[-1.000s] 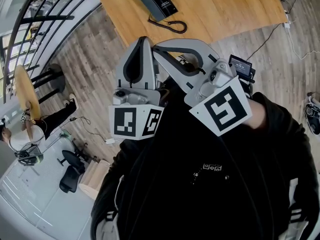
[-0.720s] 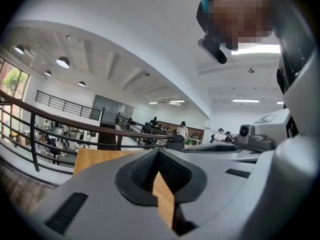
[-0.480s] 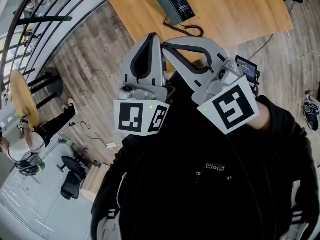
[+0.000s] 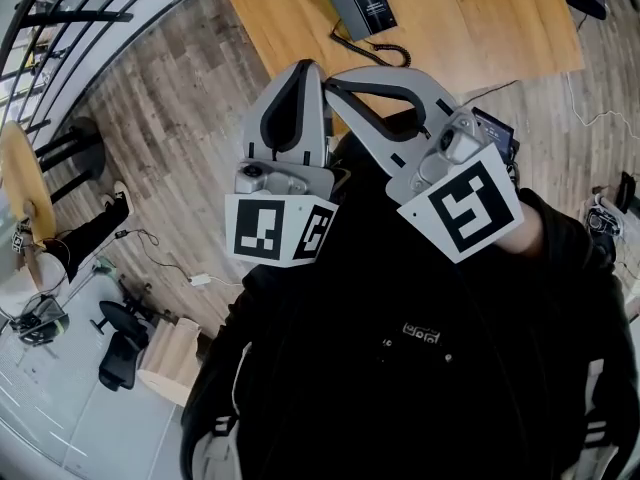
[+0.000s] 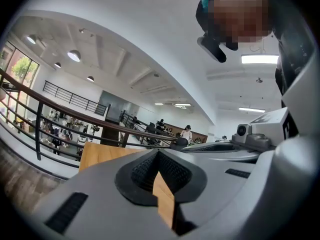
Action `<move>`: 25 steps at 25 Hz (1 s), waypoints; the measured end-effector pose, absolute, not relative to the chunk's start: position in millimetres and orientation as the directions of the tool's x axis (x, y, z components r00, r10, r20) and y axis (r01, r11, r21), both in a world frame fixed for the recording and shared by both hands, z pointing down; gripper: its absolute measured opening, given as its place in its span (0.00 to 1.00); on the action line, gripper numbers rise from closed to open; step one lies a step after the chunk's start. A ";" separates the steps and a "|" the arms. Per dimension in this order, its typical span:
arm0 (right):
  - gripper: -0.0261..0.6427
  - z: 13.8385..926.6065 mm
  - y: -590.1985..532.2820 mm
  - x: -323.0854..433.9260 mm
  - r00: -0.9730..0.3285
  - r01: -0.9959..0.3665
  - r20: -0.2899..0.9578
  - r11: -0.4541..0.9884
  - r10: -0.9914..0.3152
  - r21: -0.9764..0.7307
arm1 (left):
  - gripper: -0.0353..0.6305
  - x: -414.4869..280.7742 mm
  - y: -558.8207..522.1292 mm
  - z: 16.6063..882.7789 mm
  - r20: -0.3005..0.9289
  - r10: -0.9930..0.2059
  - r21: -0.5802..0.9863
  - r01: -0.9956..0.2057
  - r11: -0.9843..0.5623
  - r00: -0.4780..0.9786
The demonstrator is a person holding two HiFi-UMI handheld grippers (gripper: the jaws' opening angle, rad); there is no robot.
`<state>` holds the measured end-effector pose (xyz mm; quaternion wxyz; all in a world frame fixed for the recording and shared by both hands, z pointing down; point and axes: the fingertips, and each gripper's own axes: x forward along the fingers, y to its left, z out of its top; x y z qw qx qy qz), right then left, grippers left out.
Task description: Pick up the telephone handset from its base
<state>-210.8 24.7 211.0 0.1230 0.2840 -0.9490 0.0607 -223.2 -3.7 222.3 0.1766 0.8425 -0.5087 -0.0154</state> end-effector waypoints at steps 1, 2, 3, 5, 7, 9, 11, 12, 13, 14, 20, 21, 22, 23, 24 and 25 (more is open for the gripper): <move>0.07 211.3 25.0 -211.7 -0.814 -0.547 0.267 0.836 -0.517 -0.047 | 0.06 -224.3 -3.3 222.5 0.155 -0.867 0.312 -0.856 -0.412 0.474; 0.07 211.9 25.5 -212.0 -0.819 -0.539 0.266 0.841 -0.509 -0.049 | 0.06 -225.1 -2.9 222.7 0.155 -0.871 0.311 -0.860 -0.404 0.465; 0.07 212.3 25.5 -212.0 -0.824 -0.531 0.265 0.846 -0.501 -0.051 | 0.06 -225.4 -3.0 222.9 0.155 -0.876 0.309 -0.865 -0.395 0.456; 0.07 211.7 24.1 -211.9 -0.837 -0.512 0.254 0.857 -0.485 -0.051 | 0.06 -225.8 -3.9 222.7 0.154 -0.886 0.304 -0.874 -0.379 0.437; 0.07 209.6 22.2 -214.1 -0.850 -0.493 0.242 0.869 -0.469 -0.049 | 0.06 -228.4 -5.2 220.8 0.153 -0.895 0.296 -0.883 -0.363 0.419; 0.07 206.0 18.9 -218.7 -0.859 -0.475 0.239 0.879 -0.452 -0.044 | 0.06 -233.8 -8.7 216.4 0.151 -0.903 0.292 -0.891 -0.348 0.403; 0.07 201.0 12.2 -220.9 -0.868 -0.460 0.231 0.887 -0.439 -0.044 | 0.06 -236.4 -15.3 211.3 0.146 -0.909 0.287 -0.896 -0.339 0.391; 0.07 199.6 9.0 -219.9 -0.871 -0.455 0.228 0.889 -0.434 -0.045 | 0.06 -235.4 -18.3 210.1 0.146 -0.910 0.286 -0.897 -0.336 0.388; 0.07 199.2 6.5 -218.0 -0.874 -0.450 0.227 0.892 -0.429 -0.047 | 0.06 -233.5 -20.7 210.1 0.148 -0.911 0.288 -0.898 -0.334 0.386; 0.07 199.3 4.2 -216.2 -0.877 -0.444 0.228 0.895 -0.422 -0.050 | 0.06 -231.7 -22.8 210.7 0.151 -0.911 0.291 -0.898 -0.330 0.384; 0.07 199.6 -9.1 -218.1 -0.897 -0.398 0.231 0.915 -0.375 -0.058 | 0.06 -234.5 -35.8 211.2 0.166 -0.918 0.303 -0.905 -0.299 0.359; 0.07 200.4 -11.5 -219.1 -0.899 -0.393 0.233 0.917 -0.370 -0.061 | 0.06 -235.7 -38.2 212.1 0.169 -0.920 0.306 -0.906 -0.293 0.355; 0.07 201.3 -14.1 -220.1 -0.901 -0.389 0.234 0.919 -0.365 -0.064 | 0.06 -236.9 -40.7 213.0 0.171 -0.921 0.310 -0.906 -0.287 0.351; 0.07 202.1 -16.9 -221.0 -0.903 -0.385 0.237 0.921 -0.360 -0.067 | 0.06 -238.0 -43.4 213.9 0.174 -0.922 0.315 -0.906 -0.282 0.347; 0.07 203.0 -19.7 -221.5 -0.904 -0.380 0.240 0.922 -0.354 -0.070 | 0.06 -238.7 -46.2 214.8 0.178 -0.922 0.319 -0.906 -0.276 0.344; 0.07 203.8 -22.6 -221.5 -0.905 -0.376 0.242 0.924 -0.349 -0.073 | 0.06 -238.8 -49.0 215.7 0.182 -0.922 0.323 -0.906 -0.272 0.341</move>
